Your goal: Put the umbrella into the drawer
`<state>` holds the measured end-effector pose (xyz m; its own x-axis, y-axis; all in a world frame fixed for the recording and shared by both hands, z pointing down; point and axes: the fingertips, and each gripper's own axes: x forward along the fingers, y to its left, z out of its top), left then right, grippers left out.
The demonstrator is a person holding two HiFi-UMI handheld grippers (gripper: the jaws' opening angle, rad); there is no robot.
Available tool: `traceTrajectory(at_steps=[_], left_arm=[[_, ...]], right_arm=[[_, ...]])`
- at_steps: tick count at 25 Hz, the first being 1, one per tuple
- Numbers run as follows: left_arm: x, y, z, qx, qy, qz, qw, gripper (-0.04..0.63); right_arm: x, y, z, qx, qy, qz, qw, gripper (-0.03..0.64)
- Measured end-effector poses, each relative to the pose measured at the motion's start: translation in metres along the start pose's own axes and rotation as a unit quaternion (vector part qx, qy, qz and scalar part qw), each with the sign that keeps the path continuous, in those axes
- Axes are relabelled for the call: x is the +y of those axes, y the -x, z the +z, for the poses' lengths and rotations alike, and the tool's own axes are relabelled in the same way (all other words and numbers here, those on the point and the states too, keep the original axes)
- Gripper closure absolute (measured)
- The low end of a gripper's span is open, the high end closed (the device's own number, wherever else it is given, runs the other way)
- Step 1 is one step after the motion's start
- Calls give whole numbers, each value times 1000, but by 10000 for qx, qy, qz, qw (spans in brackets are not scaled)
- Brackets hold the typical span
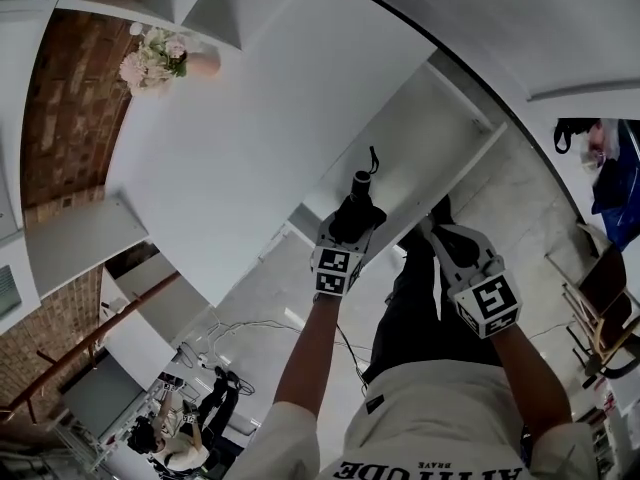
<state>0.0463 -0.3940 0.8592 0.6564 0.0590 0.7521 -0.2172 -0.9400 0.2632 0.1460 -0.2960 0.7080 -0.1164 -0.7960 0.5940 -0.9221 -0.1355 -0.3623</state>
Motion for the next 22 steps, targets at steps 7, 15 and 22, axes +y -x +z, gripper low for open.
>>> traceTrajectory(at_steps=[7,15,22], left_arm=[[23,-45,-13,601,350,84,9975,348],[40,-78,-43,1215,753,403,9889,348],[67,-95,-60,1457,1302,895,9766,348]], right_arm=[[-20,-12,6,99,-39,65,9999,582],[-32,-18,2,257,-10,168,9995,581],[-39,-20,-2,324,-26,273,9991,582]])
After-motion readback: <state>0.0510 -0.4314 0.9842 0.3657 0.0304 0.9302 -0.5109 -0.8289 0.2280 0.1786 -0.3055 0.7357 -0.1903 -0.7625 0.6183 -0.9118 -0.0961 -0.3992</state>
